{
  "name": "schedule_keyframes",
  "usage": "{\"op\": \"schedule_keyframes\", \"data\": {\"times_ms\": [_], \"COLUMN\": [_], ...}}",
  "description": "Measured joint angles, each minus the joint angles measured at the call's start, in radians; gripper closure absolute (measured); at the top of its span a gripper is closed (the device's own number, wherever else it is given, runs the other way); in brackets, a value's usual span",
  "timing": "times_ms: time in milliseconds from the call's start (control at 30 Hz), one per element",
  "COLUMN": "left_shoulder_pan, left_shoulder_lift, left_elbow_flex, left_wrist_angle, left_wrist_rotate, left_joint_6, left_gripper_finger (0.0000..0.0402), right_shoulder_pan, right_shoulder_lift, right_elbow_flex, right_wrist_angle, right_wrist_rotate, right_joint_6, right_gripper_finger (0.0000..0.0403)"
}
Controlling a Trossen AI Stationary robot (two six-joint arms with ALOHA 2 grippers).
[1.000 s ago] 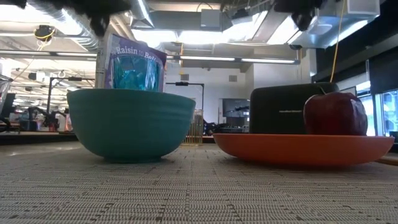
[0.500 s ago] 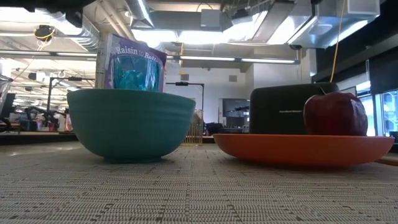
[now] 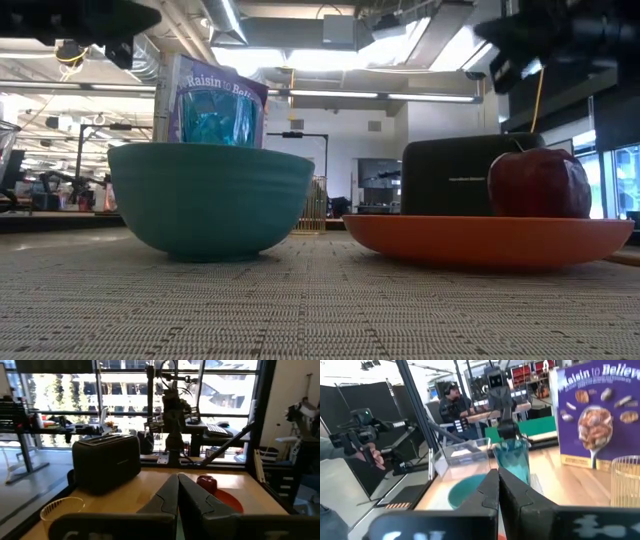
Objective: Arrange a breakfast setting
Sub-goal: Return to Home Position
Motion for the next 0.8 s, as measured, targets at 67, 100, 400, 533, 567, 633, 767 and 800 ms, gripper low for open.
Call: {"op": "schedule_keyframes", "data": {"times_ms": [67, 100, 400, 533, 567, 633, 767, 800], "left_shoulder_pan": [0.0, 0.0, 0.0, 0.0, 0.001, 0.008, 0.013, 0.013], "left_shoulder_lift": [0.007, 0.012, 0.015, 0.014, 0.015, 0.015, 0.014, 0.014], "left_elbow_flex": [-0.017, -0.026, -0.059, -0.074, -0.086, -0.122, -0.193, -0.207], "left_wrist_angle": [0.032, 0.059, 0.102, 0.119, 0.132, 0.194, 0.34, 0.363], "left_wrist_rotate": [-0.023, -0.033, 0.004, 0.015, 0.01, 0.007, 0.037, 0.041], "left_joint_6": [0.0, 0.0, 0.041, 0.081, 0.086, 0.08, 0.053, 0.052], "left_gripper_finger": [0.04, 0.04, 0.04, 0.04, 0.04, 0.04, 0.04, 0.04], "right_shoulder_pan": [0.0, 0.0, -0.001, -0.001, -0.001, -0.001, -0.001, -0.001], "right_shoulder_lift": [0.014, 0.018, -0.082, -0.167, -0.187, -0.221, -0.251, -0.251], "right_elbow_flex": [-0.034, -0.047, -0.058, -0.058, -0.058, -0.058, -0.058, -0.058], "right_wrist_angle": [0.042, 0.06, 0.07, 0.0, -0.024, -0.068, -0.094, -0.094], "right_wrist_rotate": [0.0, 0.0, -0.037, -0.028, -0.026, -0.002, 0.045, 0.048], "right_joint_6": [0.004, 0.008, 0.017, -0.002, -0.01, -0.029, -0.031, -0.031], "right_gripper_finger": [0.0403, 0.0403, 0.0403, 0.0403, 0.0403, 0.0403, 0.0403, 0.0403]}}
